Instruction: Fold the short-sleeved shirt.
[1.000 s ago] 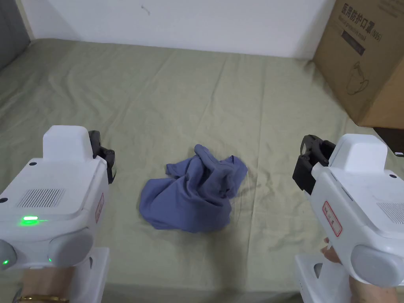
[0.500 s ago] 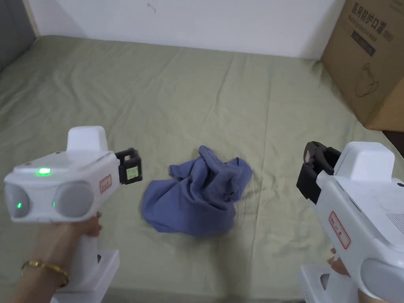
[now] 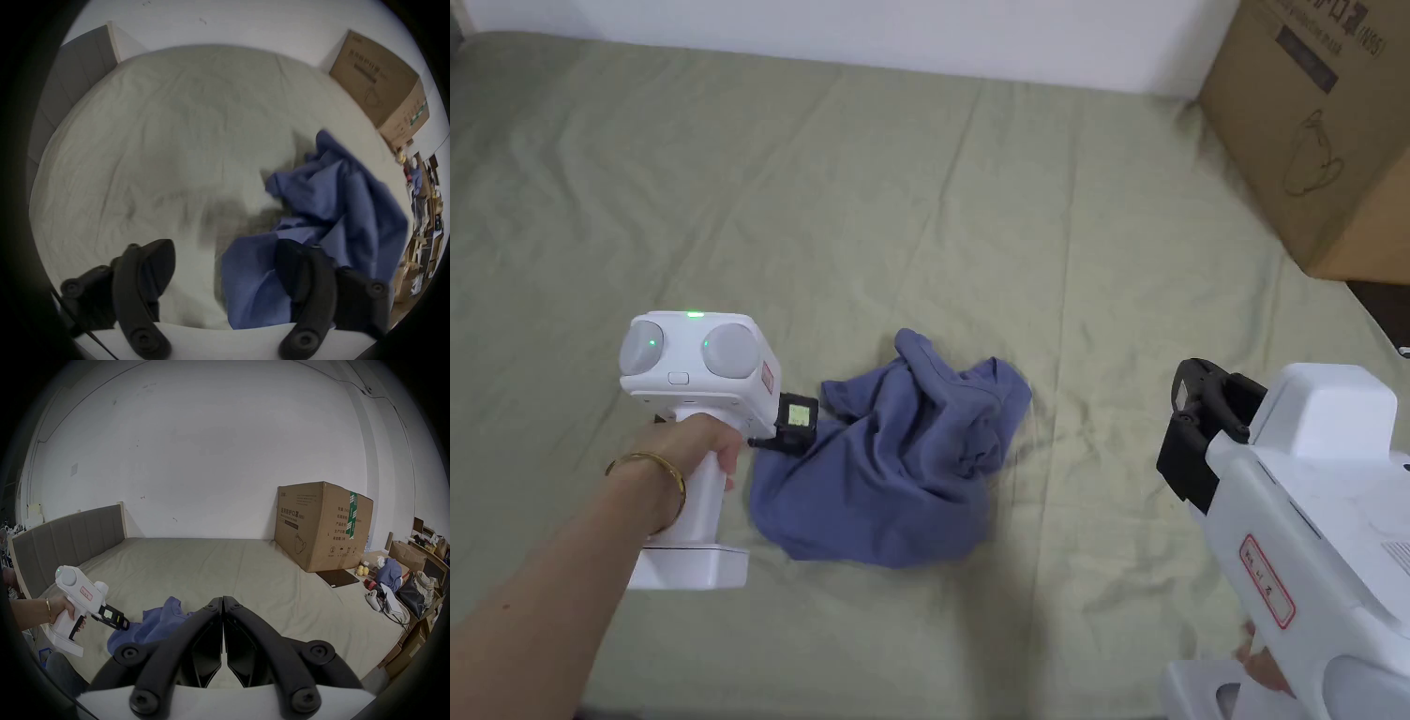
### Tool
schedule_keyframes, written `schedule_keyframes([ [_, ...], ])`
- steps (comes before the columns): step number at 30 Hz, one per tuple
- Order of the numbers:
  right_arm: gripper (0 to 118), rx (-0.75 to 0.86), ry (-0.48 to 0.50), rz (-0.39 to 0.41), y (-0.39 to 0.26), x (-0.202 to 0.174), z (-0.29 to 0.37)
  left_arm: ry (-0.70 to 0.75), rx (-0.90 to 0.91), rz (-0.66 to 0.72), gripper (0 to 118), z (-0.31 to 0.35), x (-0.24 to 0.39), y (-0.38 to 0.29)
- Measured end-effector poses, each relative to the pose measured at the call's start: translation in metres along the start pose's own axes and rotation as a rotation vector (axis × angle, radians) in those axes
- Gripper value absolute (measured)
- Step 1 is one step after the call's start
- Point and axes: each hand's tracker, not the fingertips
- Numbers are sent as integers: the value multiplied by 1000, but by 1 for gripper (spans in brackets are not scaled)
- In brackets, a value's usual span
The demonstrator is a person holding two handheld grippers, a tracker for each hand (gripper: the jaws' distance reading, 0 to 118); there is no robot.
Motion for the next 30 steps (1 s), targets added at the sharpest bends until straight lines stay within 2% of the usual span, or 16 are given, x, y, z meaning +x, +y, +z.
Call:
schedule_keyframes([
  [1, 0, -7, -5, -4, -1, 2, -3, -7, -32, -13, 68, -12, 0, -1],
  [2, 0, -13, -9, -7, -2, 4, -5, -12, -39, -10, 49, -15, 1, -3],
  [4, 0, -23, -17, -11, -4, 6, -8, -38, -28, 8, 28, -19, 3, -7],
  [5, 0, -26, -19, -12, -5, 6, -9, -31, -15, 14, 20, -20, 1, -6],
  [6, 0, -30, -21, -12, -5, 6, -10, -19, 16, 13, 20, -17, 1, -6],
  [7, 0, -33, -20, -12, -5, 6, -10, -18, 57, 24, 0, -10, -1, -7],
  [10, 0, -41, -11, -6, -3, 5, -13, -158, 146, 89, 0, 15, -11, -16],
  [14, 0, -70, 9, 5, 6, 5, -27, -111, 316, 116, 0, 59, -19, -31],
  [18, 0, -125, 41, 27, 23, 4, -61, -185, 411, 211, 0, 93, -32, -50],
  [19, 4, -165, 51, 52, 27, 2, -74, -188, 430, 236, 0, 99, -35, -56],
  [20, 28, -201, 46, 63, 31, 0, -86, -191, 446, 244, 0, 103, -36, -62],
  [22, 90, -244, 42, 51, 37, -8, -114, -178, 453, 243, 0, 104, -40, -72],
  [23, 110, -270, 70, 52, 38, -11, -127, -175, 456, 239, 0, 104, -39, -78],
  [24, 113, -305, 91, 56, 40, -17, -142, -172, 457, 238, 0, 104, -39, -85],
  [26, 113, -365, 124, 70, 43, -26, -172, -170, 449, 249, 0, 98, -40, -92],
  [30, 113, -504, 121, 45, 36, -43, -243, -157, 425, 278, 0, 89, -42, -104],
])
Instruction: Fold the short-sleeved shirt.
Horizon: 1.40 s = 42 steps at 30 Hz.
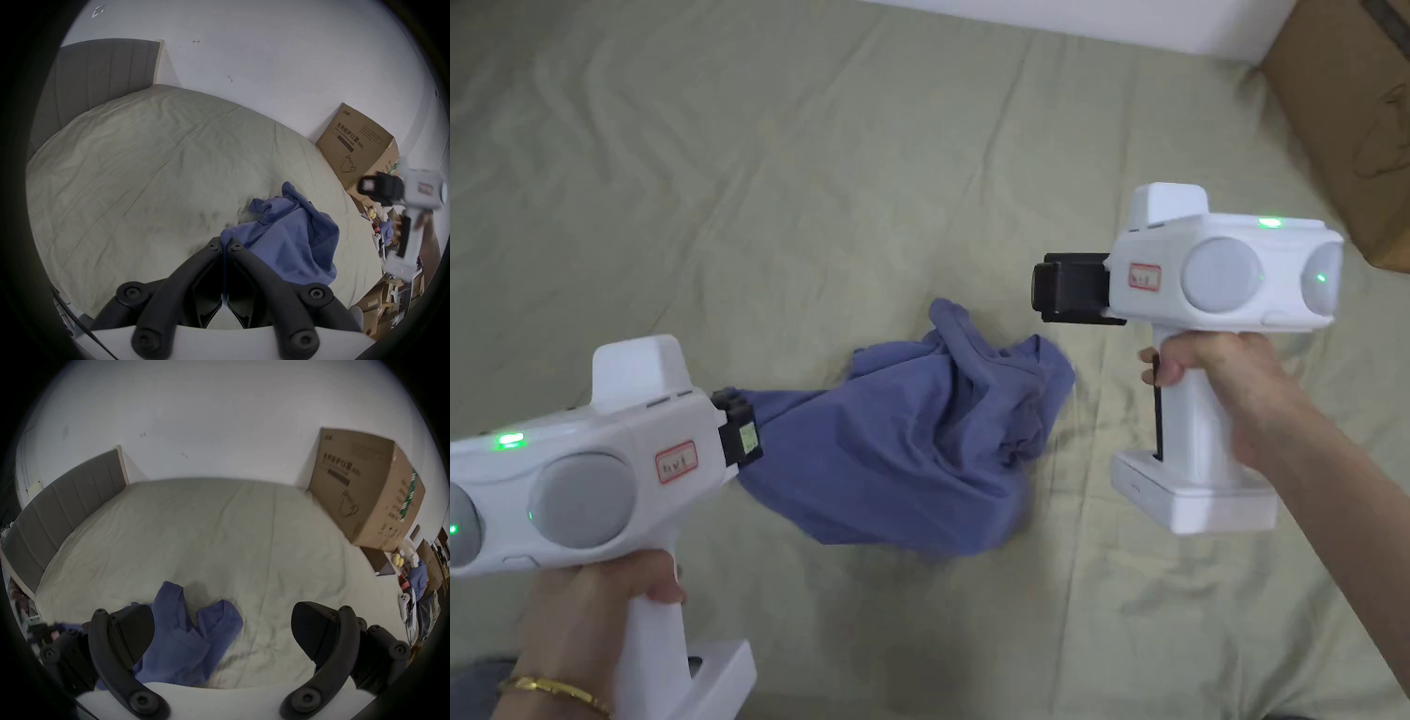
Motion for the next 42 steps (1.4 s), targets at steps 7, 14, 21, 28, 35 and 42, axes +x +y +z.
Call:
schedule_keyframes([
  [7, 111, -257, -92, -87, 0, 1, -114, 6, -44, 59, 0, -9, -10, -8],
  [14, 37, -321, -87, -100, -16, -1, -151, 29, -68, 87, 0, -25, -18, -6],
  [21, 9, -259, 5, -124, 4, 28, -87, 35, -52, 120, 0, -29, -25, 7],
  [28, 9, -29, 117, -159, 20, 86, 80, -35, 102, 118, 0, 15, -17, 53],
  [35, 9, 203, 83, -141, 27, 127, 238, -112, 331, 87, 0, 100, 6, 117],
  [42, 9, 391, 52, -208, 46, 157, 341, -204, 525, 21, 0, 179, 23, 183],
])
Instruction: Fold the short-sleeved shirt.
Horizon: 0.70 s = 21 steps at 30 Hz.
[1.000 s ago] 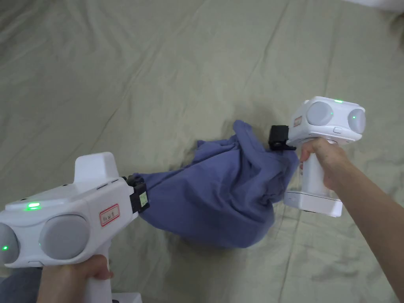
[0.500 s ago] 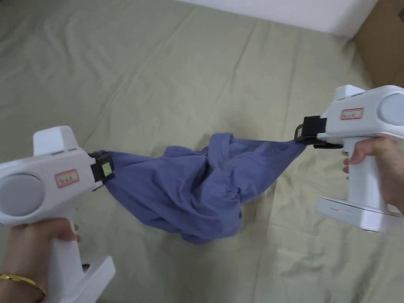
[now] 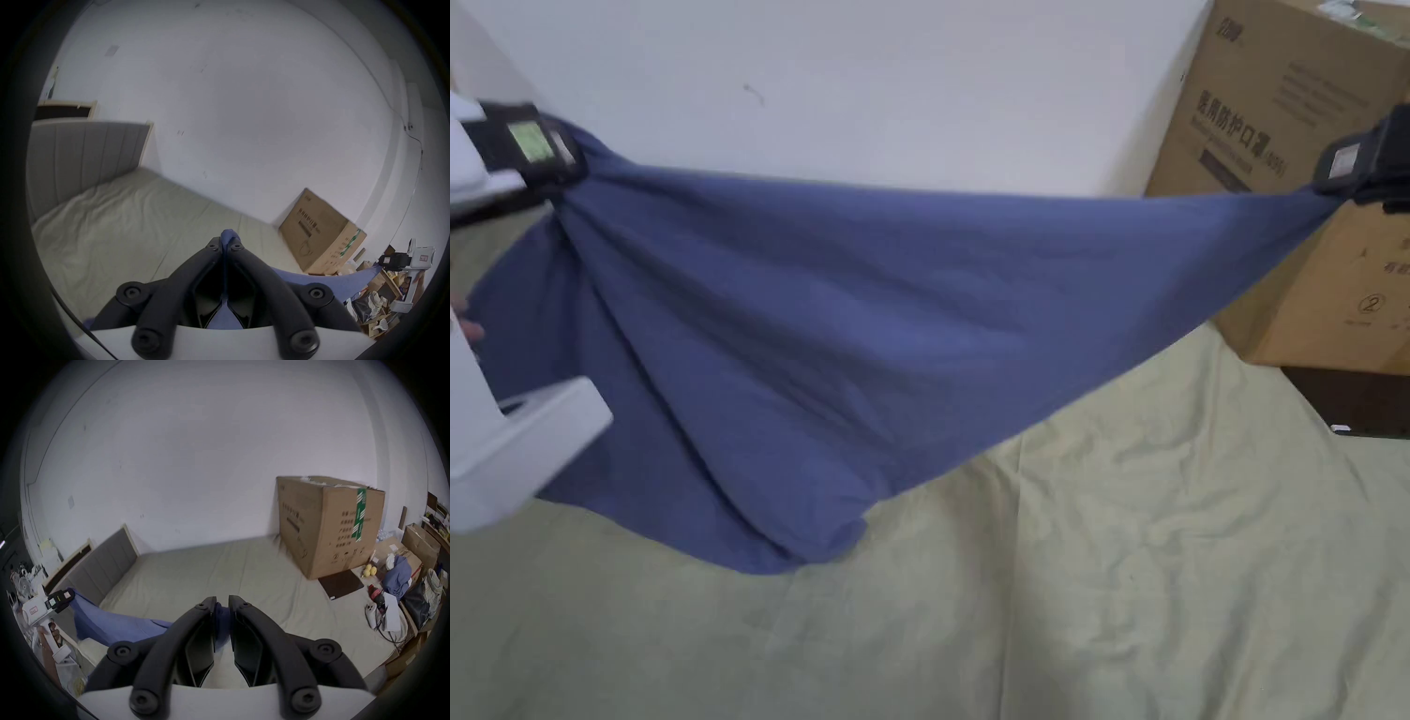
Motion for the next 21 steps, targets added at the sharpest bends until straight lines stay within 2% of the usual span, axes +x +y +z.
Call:
schedule_keyframes([
  [3, 9, 36, 10, -2, 26, -2, 18, -22, 41, -70, 0, 8, 19, 41],
  [6, 9, 92, -42, 62, 50, -12, 23, -41, 48, -153, 0, 6, 37, 79],
  [8, 9, 103, -58, 70, 64, -18, 19, -29, 35, -133, 0, 0, 39, 89],
  [10, 9, 105, -70, 64, 77, -23, 12, -13, 35, -174, 0, -15, 53, 119],
  [17, 9, 118, -138, 76, 114, -39, -39, 127, 39, -288, 0, -75, 72, 156],
  [21, 9, 117, -181, 78, 132, -45, -75, 171, 65, -288, 0, -116, 77, 179],
])
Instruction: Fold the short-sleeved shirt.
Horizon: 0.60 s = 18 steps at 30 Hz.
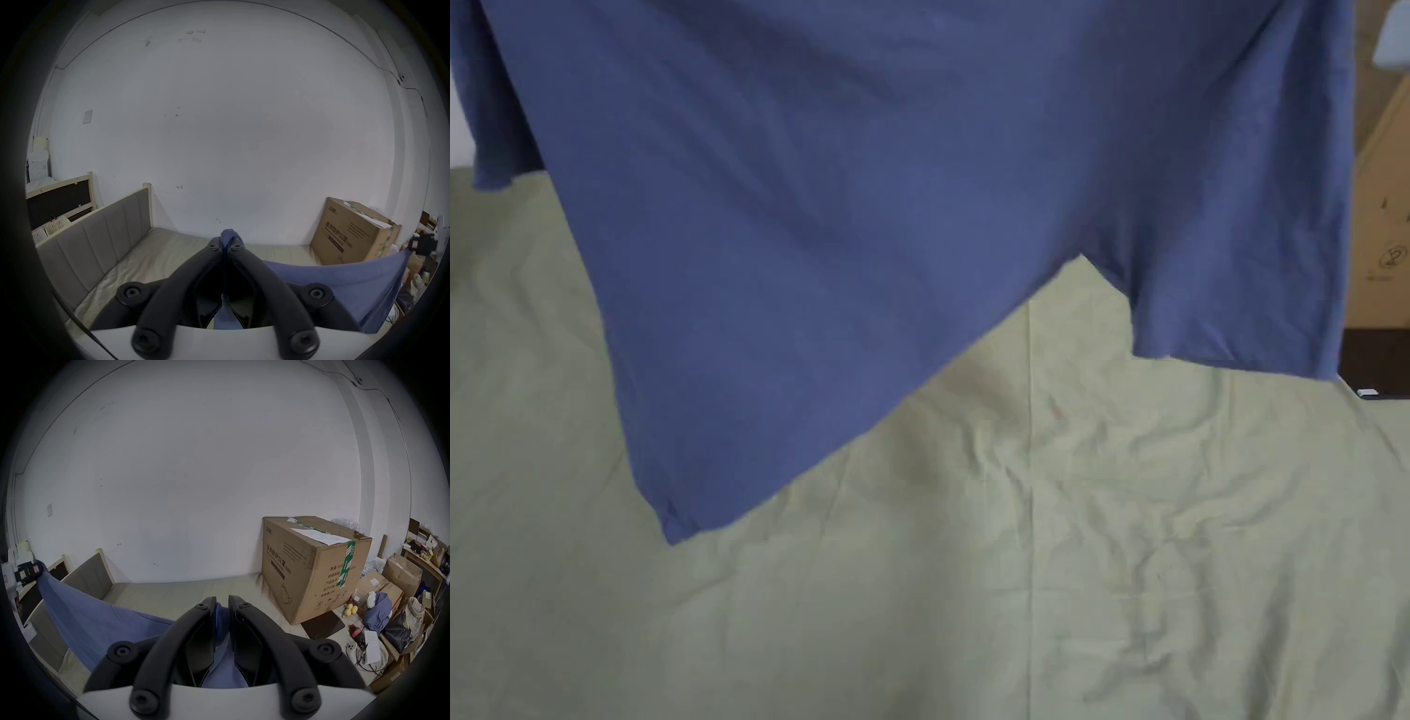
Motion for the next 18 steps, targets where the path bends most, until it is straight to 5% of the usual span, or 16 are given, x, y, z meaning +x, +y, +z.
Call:
schedule_keyframes([
  [3, 9, 10, -31, 2, 7, -8, -29, 79, 48, -43, 0, 25, -10, -14],
  [11, 9, 24, -101, 9, 5, -19, -84, 168, 68, -223, 0, -104, 44, 11],
  [18, 9, -40, -113, -12, -26, -49, -155, 151, 12, -199, 0, -131, 26, -45],
])
